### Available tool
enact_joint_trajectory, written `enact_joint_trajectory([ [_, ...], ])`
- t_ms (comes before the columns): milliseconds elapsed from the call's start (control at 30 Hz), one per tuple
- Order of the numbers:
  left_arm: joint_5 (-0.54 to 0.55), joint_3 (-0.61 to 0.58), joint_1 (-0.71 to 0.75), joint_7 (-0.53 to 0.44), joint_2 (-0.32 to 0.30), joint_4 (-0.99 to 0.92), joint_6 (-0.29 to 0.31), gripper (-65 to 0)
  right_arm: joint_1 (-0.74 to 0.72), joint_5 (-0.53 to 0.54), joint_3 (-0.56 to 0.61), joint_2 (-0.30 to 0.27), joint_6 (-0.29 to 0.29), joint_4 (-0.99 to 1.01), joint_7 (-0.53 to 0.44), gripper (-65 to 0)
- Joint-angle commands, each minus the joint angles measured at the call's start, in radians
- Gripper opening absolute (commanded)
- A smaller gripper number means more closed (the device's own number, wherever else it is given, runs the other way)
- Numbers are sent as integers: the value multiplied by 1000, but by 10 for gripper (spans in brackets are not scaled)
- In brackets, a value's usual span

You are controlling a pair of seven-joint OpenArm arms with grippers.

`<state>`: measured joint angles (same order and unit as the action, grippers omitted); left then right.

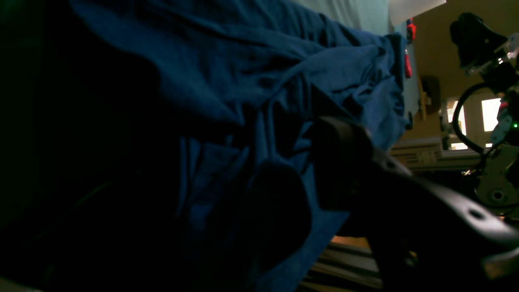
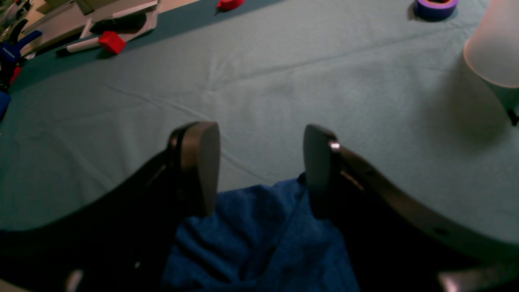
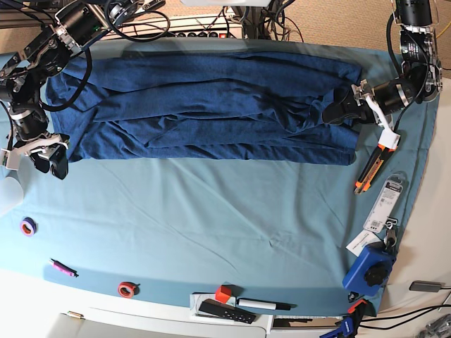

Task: Layout the t-shirt on the table in an organized manner, then fold the t-shirt properly
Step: 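Fold the held shirt end over the shirt toward the right gripper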

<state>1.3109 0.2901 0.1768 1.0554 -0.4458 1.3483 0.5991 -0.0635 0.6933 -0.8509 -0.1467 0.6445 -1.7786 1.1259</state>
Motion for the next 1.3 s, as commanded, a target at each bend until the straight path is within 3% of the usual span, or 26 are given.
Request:
enact_joint_trajectory([
  [0, -81, -6, 9, 46, 5, -3, -29, -251, -14, 24, -1, -17, 2, -15, -21, -322],
  [267, -94, -6, 5, 34, 64, -3, -42, -258, -14, 24, -1, -16, 2, -15, -19, -322],
  [333, -106, -6, 6, 27, 66, -3, -42, -296, -14, 24, -1, -17, 2, -15, -19, -322],
  [400, -131, -6, 5, 12, 66, -3, -43, -389, -14, 24, -1, -17, 2, -15, -19, -322],
  [500, -137, -6, 5, -5, 66, -3, -42, -650, -14, 24, -1, -17, 2, -14, -18, -322],
  [633, -127, -6, 3, -71, 69, -2, 14, -650, -14, -25, -1, -17, -14, -15, -19, -322],
  [767, -37, -5, -25, -30, 101, -2, 99, -650, -14, -160, -2, -17, -83, -14, -46, -322],
  [933, 41, -5, -53, 28, 176, 17, 99, -650, -14, -282, -2, -17, -136, -14, -84, -322],
  [1067, 60, -8, -66, 49, 227, 56, 99, -650, -14, -314, -2, -17, -148, -14, -91, -322],
  [1267, 27, -87, -82, 40, 233, 169, 99, -650, -14, -321, -2, -17, -148, -14, -94, -322],
])
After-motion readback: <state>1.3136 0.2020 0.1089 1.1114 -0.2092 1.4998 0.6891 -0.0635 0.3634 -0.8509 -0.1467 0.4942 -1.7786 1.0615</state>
